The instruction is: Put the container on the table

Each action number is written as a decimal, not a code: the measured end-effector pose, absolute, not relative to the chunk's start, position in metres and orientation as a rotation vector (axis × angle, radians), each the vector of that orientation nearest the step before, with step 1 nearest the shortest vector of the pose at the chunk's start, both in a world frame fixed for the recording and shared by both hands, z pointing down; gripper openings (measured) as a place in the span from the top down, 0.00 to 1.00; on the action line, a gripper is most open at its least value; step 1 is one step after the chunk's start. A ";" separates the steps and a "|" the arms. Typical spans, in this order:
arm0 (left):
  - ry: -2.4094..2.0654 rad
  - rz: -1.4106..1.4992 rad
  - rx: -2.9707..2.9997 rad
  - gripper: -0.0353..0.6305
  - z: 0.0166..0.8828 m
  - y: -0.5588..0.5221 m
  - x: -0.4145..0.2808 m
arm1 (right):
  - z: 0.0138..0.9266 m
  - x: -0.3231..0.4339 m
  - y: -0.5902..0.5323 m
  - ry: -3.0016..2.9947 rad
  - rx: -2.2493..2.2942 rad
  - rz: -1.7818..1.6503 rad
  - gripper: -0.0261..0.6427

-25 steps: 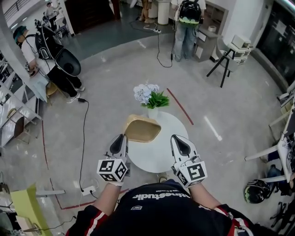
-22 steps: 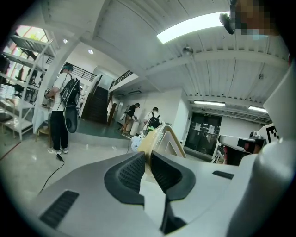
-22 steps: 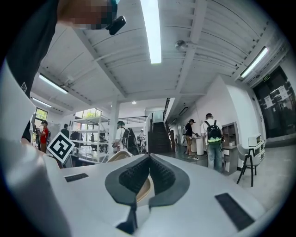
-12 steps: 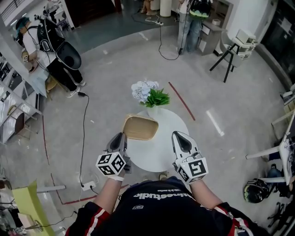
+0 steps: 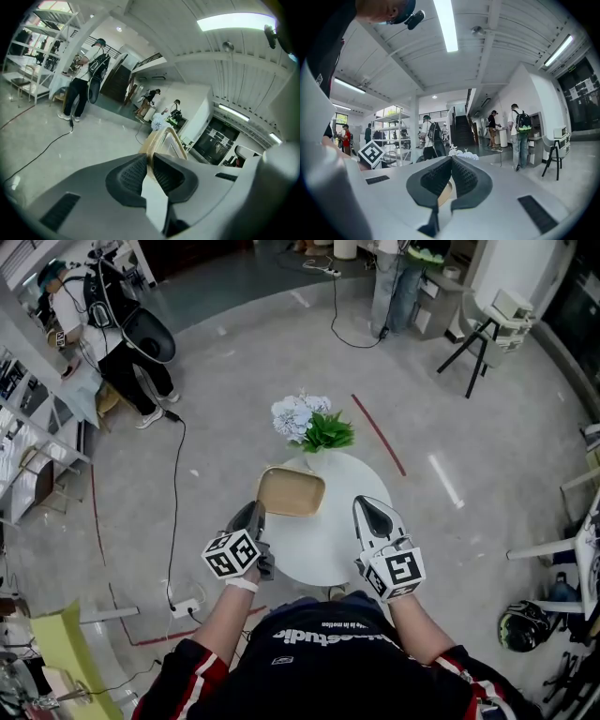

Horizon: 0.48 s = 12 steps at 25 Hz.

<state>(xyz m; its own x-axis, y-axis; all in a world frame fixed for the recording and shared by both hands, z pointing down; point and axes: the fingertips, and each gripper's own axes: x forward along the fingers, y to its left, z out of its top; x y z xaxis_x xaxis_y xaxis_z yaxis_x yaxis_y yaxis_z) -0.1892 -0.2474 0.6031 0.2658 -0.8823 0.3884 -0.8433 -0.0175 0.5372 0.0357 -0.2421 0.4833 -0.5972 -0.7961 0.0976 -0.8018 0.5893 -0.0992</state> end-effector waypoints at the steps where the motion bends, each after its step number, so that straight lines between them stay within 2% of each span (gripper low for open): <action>1: -1.558 -0.068 1.825 0.86 0.611 -0.250 -0.190 | 0.484 0.036 -0.246 -2.763 1.395 0.210 0.94; 12: -1.520 -0.022 1.672 0.86 0.685 -0.271 -0.198 | 0.502 0.037 -0.277 -2.720 1.442 0.247 0.94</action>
<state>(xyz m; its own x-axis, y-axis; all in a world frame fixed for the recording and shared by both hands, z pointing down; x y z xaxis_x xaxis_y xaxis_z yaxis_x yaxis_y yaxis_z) -0.1980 -0.2711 0.6850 0.2594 -0.8219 0.5071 -0.8066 0.1044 0.5818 0.0375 -0.2767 0.5025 -0.5629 -0.8175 0.1219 -0.8261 0.5515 -0.1160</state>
